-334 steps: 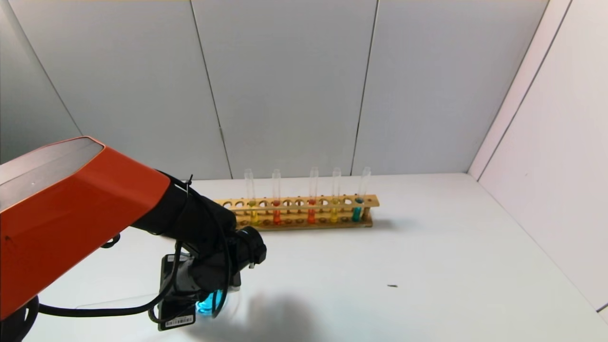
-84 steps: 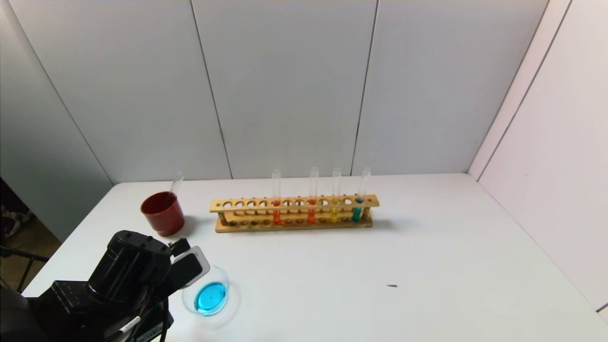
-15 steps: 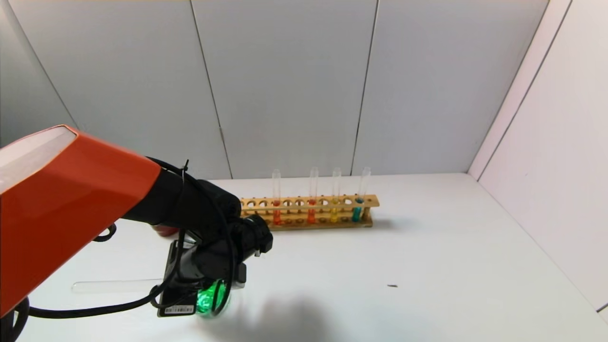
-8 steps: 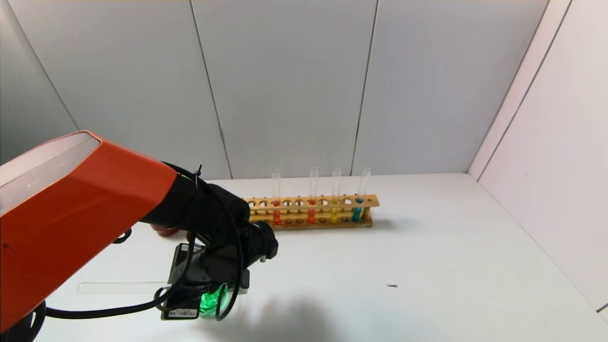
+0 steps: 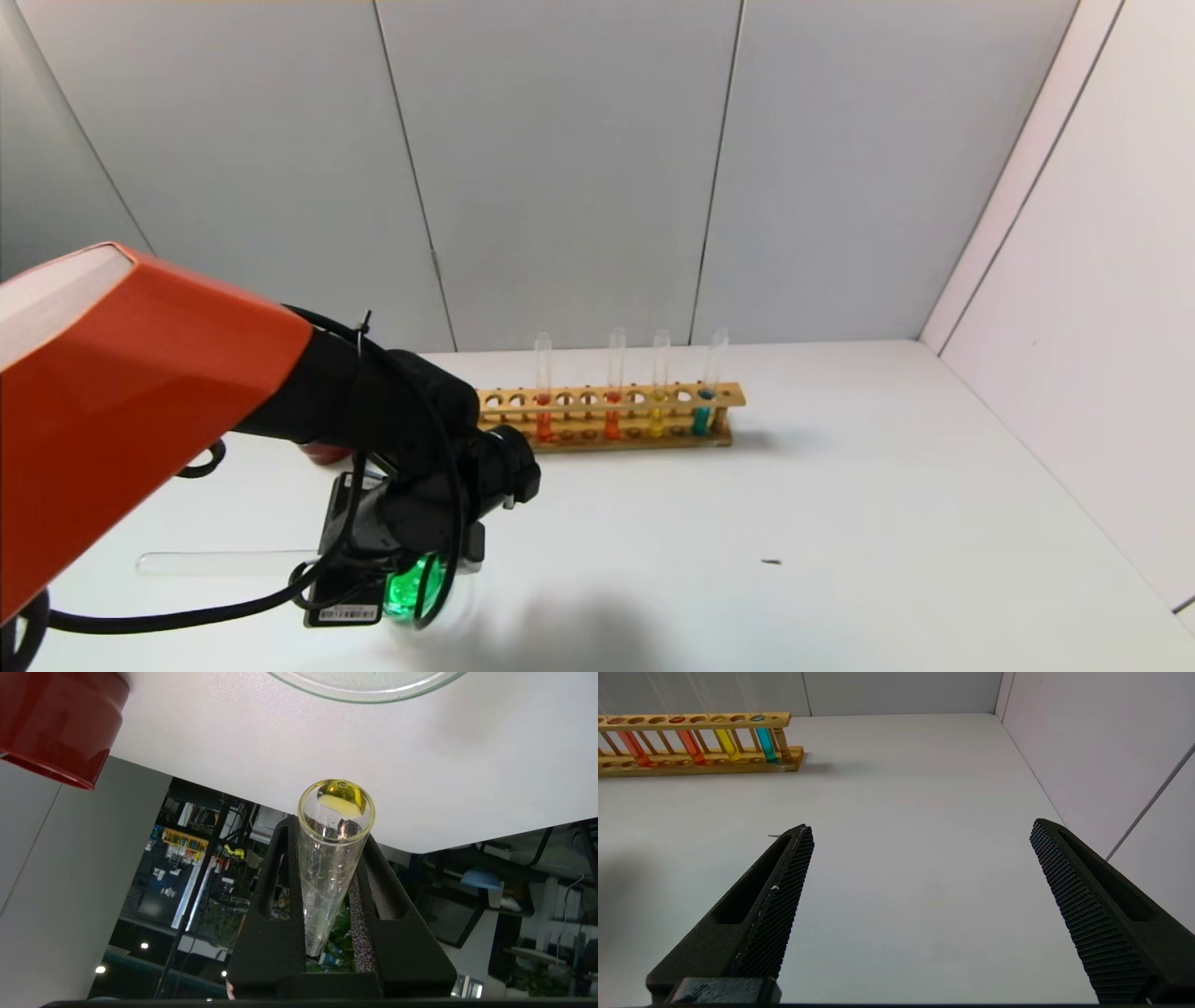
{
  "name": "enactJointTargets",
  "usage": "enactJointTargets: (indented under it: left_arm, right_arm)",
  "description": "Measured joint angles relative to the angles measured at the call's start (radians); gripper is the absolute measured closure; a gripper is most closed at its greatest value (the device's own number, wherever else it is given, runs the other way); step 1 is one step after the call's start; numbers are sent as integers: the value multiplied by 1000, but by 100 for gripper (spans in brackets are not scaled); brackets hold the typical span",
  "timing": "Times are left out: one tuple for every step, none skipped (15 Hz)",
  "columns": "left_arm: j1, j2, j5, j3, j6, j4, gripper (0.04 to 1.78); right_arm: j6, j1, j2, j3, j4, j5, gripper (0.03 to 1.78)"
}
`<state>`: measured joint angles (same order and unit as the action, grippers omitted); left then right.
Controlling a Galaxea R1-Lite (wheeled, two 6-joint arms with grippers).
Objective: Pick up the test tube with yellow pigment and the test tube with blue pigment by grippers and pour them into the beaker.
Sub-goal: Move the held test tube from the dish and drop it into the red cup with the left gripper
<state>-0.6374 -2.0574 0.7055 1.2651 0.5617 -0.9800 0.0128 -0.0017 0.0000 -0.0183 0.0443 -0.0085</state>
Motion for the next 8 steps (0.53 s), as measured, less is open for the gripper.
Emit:
enactJointTargets:
  left_arm:
    - [3,30,-13,-1,-10,4,150]
    - [7,57,-41,-2,-37,7,150]
    - [9,83,-74,-7,-85,6,150]
    - [6,113,-101,-17,-149,8,150]
    - [-4,143,-120,-27,-214,13,150]
    - [-18,173,-127,-37,-277,18,150]
    - [-33,206,-131,-46,-339,22,150]
    - [-43,239,-133,-51,-387,29,150]
  right_arm:
    - [0,0,0,0,0,0,11]
    - [0,0,0,0,0,0,11]
    - [0,0,0,0,0,0,11]
    - [0,0,0,0,0,0,11]
    - [0,0,0,0,0,0,11]
    - [0,0,0,0,0,0,11]
    - [0,0,0,0,0,0,11]
    - [0,0,0,0,0,-1,11]
